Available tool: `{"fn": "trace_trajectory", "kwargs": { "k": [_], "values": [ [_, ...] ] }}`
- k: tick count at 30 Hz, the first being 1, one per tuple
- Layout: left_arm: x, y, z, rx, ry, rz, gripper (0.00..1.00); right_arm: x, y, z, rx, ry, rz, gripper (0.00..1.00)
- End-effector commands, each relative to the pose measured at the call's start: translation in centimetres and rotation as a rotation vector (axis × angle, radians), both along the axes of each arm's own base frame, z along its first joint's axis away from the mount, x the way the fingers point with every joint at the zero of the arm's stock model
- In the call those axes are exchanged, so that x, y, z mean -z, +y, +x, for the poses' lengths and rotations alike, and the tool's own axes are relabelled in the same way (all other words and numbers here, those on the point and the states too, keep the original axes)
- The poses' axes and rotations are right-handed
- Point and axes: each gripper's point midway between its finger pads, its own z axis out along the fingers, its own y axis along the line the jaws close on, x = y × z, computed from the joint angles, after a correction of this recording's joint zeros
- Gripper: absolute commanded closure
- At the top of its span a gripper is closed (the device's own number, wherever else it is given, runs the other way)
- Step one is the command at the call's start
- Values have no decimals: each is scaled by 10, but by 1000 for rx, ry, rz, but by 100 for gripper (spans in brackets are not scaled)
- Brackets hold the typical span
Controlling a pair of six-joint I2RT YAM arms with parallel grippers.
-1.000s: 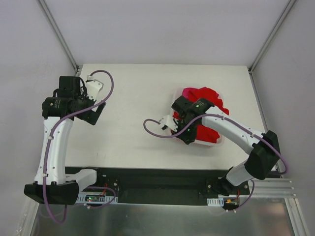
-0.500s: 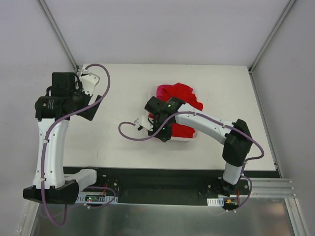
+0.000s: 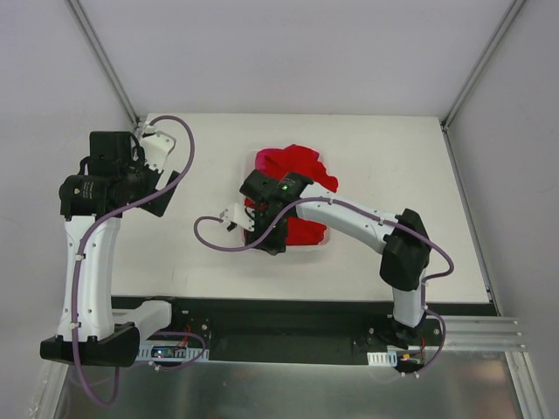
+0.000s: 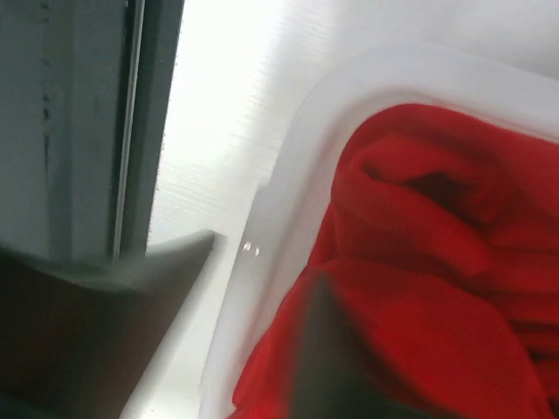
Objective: Fold and stack the t-shirts
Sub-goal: Grab crumpled tshirt from bin with the right arm
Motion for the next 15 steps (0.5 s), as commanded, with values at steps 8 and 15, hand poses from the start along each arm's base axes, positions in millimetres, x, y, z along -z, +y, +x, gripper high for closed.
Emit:
{"fn": "trace_trajectory", "kwargs": {
  "k": [8,15],
  "values": [
    [2,-9,-4,25,8,-50,1,-84,-39,-25,-83,-62,110,12],
    [20,-19,-1,54,68,-99,1,-96,-89,30,73,-280,63,16]
  ]
}}
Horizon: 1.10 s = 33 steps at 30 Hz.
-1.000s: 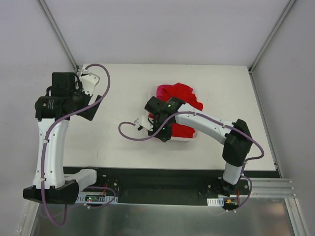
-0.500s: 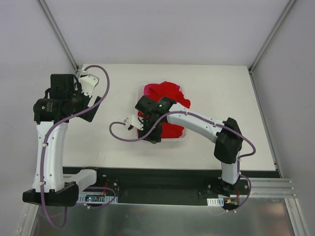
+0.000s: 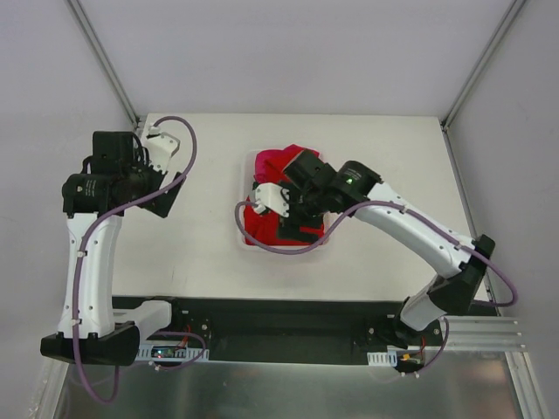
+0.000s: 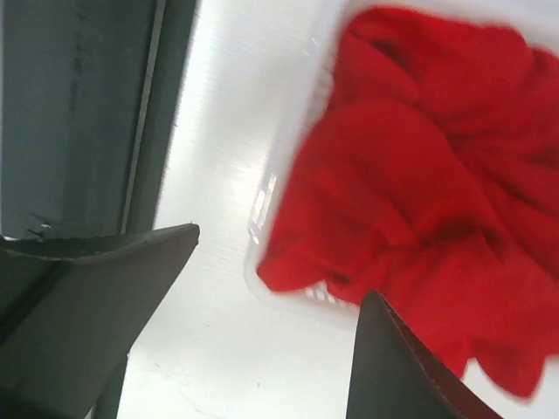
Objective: Fold and stack the t-shirts
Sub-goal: Grab crumpled tshirt from bin with the right arm
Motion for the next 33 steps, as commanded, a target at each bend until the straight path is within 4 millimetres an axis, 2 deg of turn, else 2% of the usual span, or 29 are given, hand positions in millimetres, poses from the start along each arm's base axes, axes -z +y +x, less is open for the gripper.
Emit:
{"fn": "trace_trajectory", "kwargs": {
  "k": [1,2,3,4,5,6,7,9,11,14,17,19,20,21,23,26,28,30,33],
  "values": [
    [20,-6,0,6,67,-40,1,2,-41,48,129,-142,-49,17],
    [28,-4,5,-2,70,-24,1,1,-48,60,161,-198,-56,17],
    [30,0,7,-20,70,5,1,19,-56,65,175,-209,-87,17],
    [34,1,9,-21,75,17,1,19,-55,83,201,-257,-55,18],
    [36,0,13,-8,83,33,1,22,-58,90,220,-280,-58,18],
    [37,-9,15,32,86,40,1,32,-60,97,237,-281,-75,19],
    [35,-6,17,26,85,74,1,34,-60,107,264,-289,-65,19],
    [25,-13,26,45,66,69,1,43,-57,121,295,-287,-78,21],
    [14,-17,33,51,44,50,1,38,-52,137,323,-318,-52,21],
    [10,-19,34,63,47,50,1,26,-39,155,347,-358,-15,23],
    [14,-19,28,73,60,54,1,21,-29,163,347,-357,2,27],
    [16,-19,24,74,65,55,1,30,-27,164,340,-339,-14,34],
    [21,-18,22,75,77,59,1,31,-26,163,336,-332,-14,51],
    [21,-17,20,73,75,63,1,34,-26,160,330,-317,-21,64],
    [25,-15,17,71,84,69,1,37,-23,155,316,-279,-17,85],
    [27,-14,14,75,88,79,1,45,-23,139,290,-191,-35,96],
    [29,-14,13,78,91,78,1,50,-23,127,271,-124,-49,99],
    [29,-15,13,81,92,78,1,45,-26,127,280,-129,-52,99],
    [31,-15,13,86,97,77,1,27,-39,138,317,-218,-79,99]
  ]
}}
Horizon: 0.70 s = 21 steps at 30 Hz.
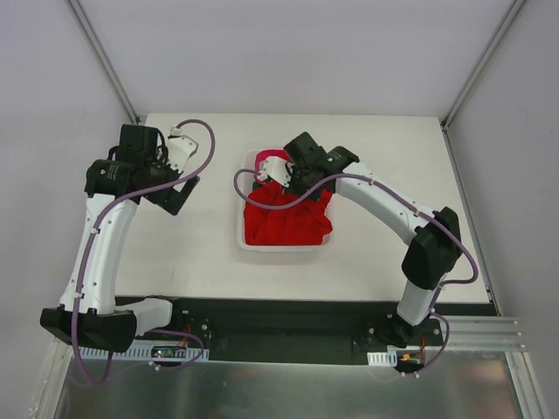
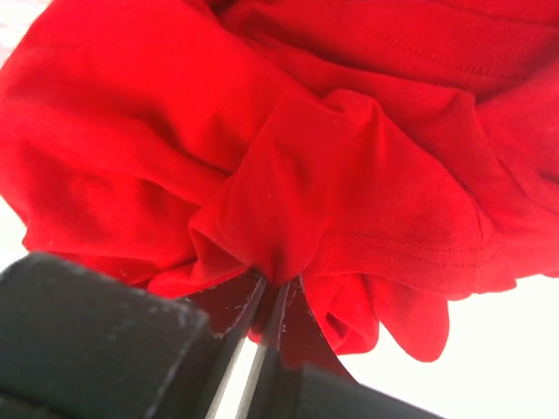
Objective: Fold and stack the t-shirts
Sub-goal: Grab crumpled tshirt from bin with the right arm
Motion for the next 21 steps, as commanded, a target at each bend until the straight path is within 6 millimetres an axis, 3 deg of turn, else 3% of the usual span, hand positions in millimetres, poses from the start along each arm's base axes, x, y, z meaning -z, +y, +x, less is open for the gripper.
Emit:
{"fn": "trace_trajectory", "kwargs": {
  "k": [1,6,9,13,17,21],
  "values": [
    [0,1,-6,15,1,14,0,-51,-15,8,38,-105,21,99],
    [5,-3,-2,38,21,14,1,-102,-56,14,26,-256,-67,99],
    [5,-7,6,66,24,25,1,-125,-109,8,72,-325,-174,99],
    [6,-10,16,86,29,34,1,-133,-171,-2,116,-358,-303,99],
    [11,-23,28,110,44,-6,1,-150,-198,-9,181,-408,-305,99],
    [17,-40,36,141,65,-35,1,-172,-208,-5,241,-487,-308,99]
  ]
}}
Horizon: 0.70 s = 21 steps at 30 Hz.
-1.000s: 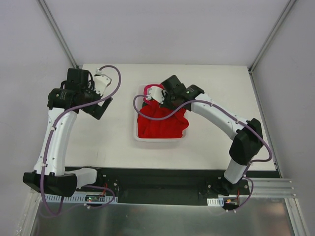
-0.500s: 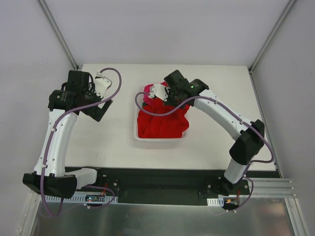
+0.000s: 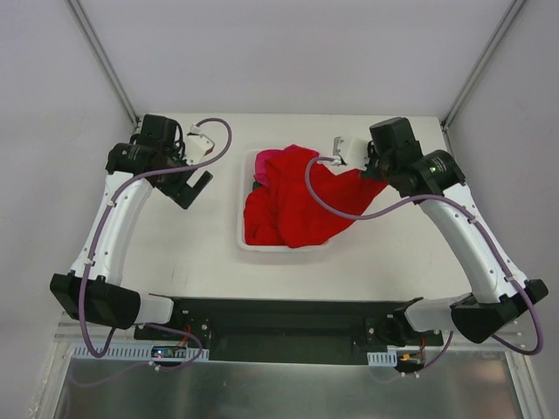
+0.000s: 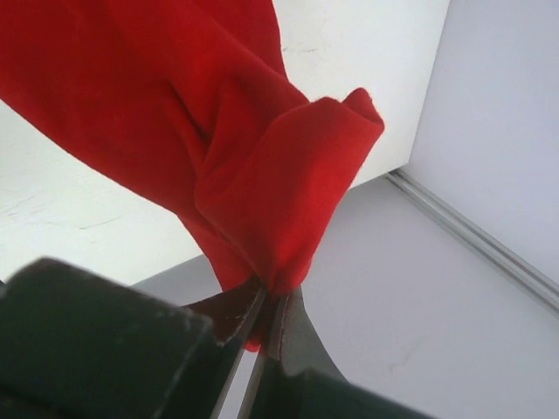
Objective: Fold and stack the t-shirts
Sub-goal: Grab crumpled tshirt from bin with the right arm
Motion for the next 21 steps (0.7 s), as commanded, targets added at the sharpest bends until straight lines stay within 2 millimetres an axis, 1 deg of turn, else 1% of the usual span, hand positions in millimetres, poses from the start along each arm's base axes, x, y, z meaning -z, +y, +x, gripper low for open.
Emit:
{"fn": "trace_trajectory", "kwargs": {
  "k": [1,2,4,5,6,7,9,10,12,16,17,18,19,21],
  "values": [
    [-7,-23,13,57,-24,-52,1,-32,-17,9,52,-133,-61,99],
    [-3,-28,15,76,-15,-48,1,-44,-23,10,68,-182,-78,99],
    [-3,-31,18,88,-14,-44,1,-69,-27,17,60,-287,-93,99],
    [0,-33,21,97,-7,-41,1,-81,-32,15,69,-329,-103,99],
    [-3,-34,23,97,-15,-42,1,-87,-35,16,52,-350,-150,99],
    [-3,-35,25,100,-15,-41,1,-100,-37,19,60,-403,-152,99],
    [-3,-36,29,104,-19,-40,1,-117,-46,16,79,-463,-186,99],
    [-3,-36,30,103,-18,-42,1,-131,-51,18,89,-512,-200,99],
    [-2,-37,33,108,-19,-41,1,-148,-59,15,112,-558,-216,99],
    [2,-39,34,113,-9,-42,1,-169,-81,13,165,-627,-302,99],
    [3,-39,35,112,-7,-37,1,-176,-86,12,162,-641,-353,99],
    [3,-39,34,112,-5,-37,1,-179,-89,11,163,-651,-375,99],
    [2,-38,35,114,-9,-35,1,-184,-98,6,179,-672,-389,99],
    [3,-38,35,115,-8,-32,1,-189,-106,3,181,-688,-419,99]
  ]
}}
